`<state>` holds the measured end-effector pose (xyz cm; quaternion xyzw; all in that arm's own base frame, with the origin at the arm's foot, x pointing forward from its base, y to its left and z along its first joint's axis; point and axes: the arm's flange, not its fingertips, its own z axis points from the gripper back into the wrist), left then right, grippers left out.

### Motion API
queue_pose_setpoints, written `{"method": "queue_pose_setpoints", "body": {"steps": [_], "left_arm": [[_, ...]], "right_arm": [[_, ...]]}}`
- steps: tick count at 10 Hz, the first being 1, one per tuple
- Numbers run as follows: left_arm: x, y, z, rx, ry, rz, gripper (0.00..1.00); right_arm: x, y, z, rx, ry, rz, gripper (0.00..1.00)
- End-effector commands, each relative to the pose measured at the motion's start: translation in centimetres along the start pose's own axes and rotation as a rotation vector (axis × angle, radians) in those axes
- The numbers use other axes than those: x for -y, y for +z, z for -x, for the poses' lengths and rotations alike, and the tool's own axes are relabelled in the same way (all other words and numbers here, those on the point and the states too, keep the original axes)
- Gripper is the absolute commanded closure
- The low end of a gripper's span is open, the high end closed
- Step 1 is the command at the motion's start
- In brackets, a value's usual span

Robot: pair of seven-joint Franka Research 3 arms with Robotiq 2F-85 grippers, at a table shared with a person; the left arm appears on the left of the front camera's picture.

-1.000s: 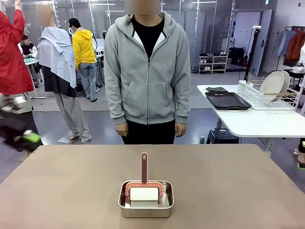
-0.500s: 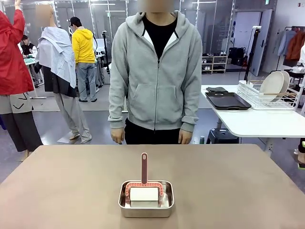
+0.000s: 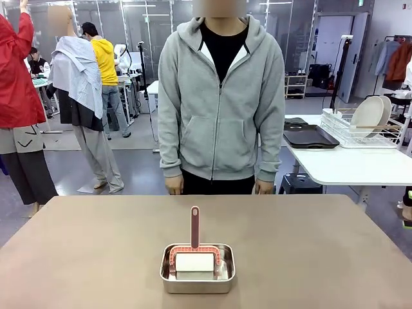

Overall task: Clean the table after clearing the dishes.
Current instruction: Place the Lint Roller back on top of the Airtight Container.

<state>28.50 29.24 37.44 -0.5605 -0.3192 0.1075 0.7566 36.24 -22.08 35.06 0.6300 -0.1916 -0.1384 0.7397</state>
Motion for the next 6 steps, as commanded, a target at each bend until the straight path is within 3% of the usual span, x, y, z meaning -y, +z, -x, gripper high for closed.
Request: {"method": "queue_pose_setpoints", "body": {"steps": [1, 6], "left_arm": [[0.57, 0.64, -0.22, -0.004, 0.012, -0.028, 0.00], [0.57, 0.64, -0.22, -0.004, 0.012, -0.028, 0.00]], "right_arm": [[-0.40, 0.07, 0.31, -0.010, -0.009, 0.003, 0.05], [-0.40, 0.07, 0.31, -0.010, -0.009, 0.003, 0.05]]}}
